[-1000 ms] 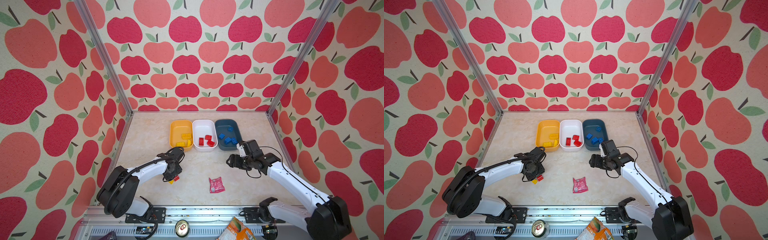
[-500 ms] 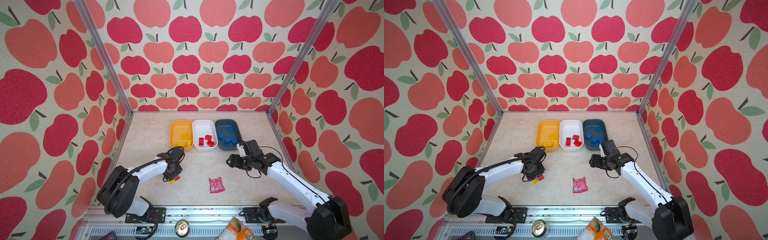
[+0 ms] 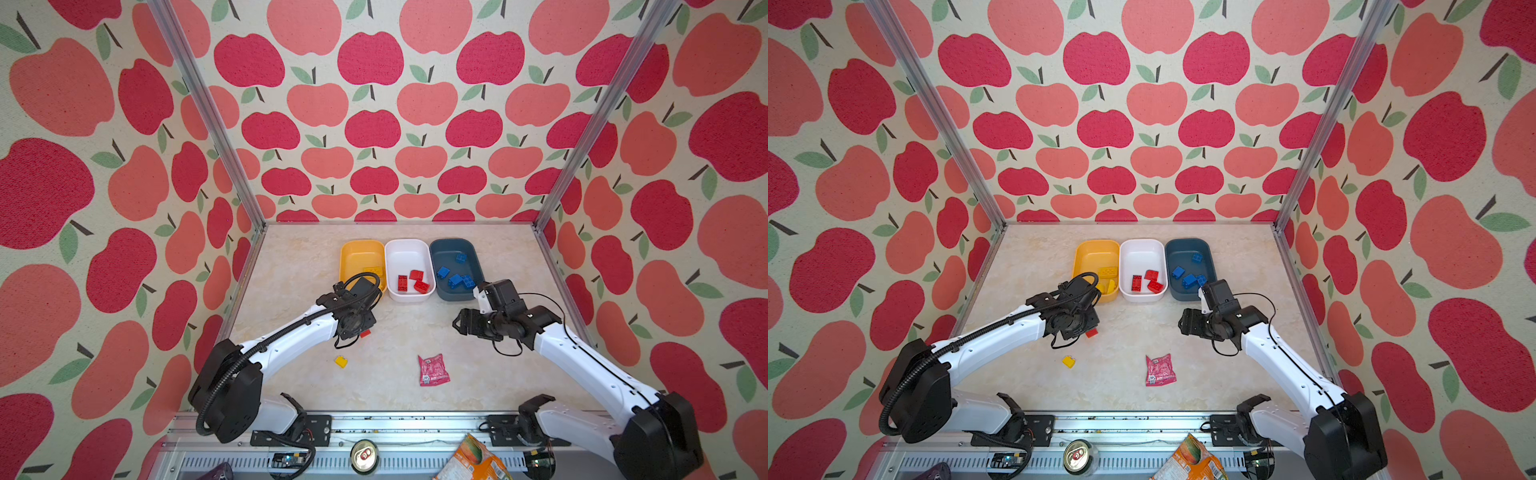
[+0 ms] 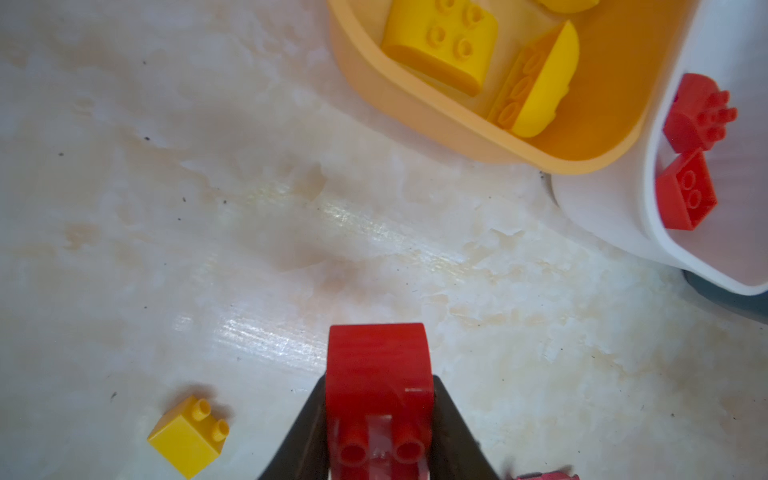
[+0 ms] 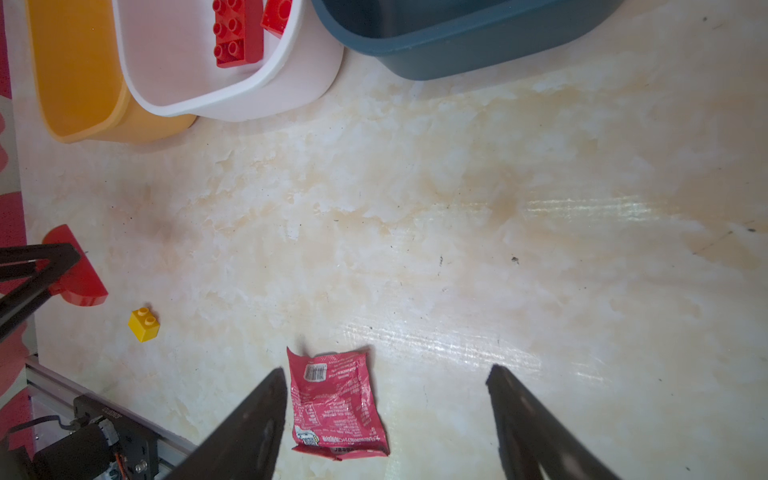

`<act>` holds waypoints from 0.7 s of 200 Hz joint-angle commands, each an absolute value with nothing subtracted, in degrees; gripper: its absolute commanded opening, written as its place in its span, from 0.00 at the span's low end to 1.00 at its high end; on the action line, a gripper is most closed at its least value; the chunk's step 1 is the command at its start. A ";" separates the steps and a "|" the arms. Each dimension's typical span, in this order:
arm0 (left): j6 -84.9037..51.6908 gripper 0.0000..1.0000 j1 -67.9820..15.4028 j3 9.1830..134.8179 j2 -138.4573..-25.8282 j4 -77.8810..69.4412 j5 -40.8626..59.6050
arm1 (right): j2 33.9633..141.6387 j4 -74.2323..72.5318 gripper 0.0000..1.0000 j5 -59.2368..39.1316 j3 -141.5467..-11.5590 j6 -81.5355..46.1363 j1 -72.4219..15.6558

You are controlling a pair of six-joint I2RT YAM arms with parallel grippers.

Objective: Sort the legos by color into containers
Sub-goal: 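Lift the red brick with the left gripper, then carry the red brick with the left gripper over the white bin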

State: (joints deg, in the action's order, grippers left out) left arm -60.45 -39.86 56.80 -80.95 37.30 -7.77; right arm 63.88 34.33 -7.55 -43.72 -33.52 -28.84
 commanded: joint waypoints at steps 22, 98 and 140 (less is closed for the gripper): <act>-53.61 0.21 -41.00 66.69 -87.36 38.33 -10.99 | 62.15 35.06 0.79 -6.70 -43.99 -33.40 -28.76; -38.10 0.21 -39.54 87.03 -103.53 33.95 -6.82 | 62.18 34.46 0.79 -6.68 -44.24 -33.39 -28.73; -33.81 0.21 -38.51 101.44 -115.17 34.01 -5.13 | 61.91 34.67 0.79 -6.82 -44.60 -33.49 -28.72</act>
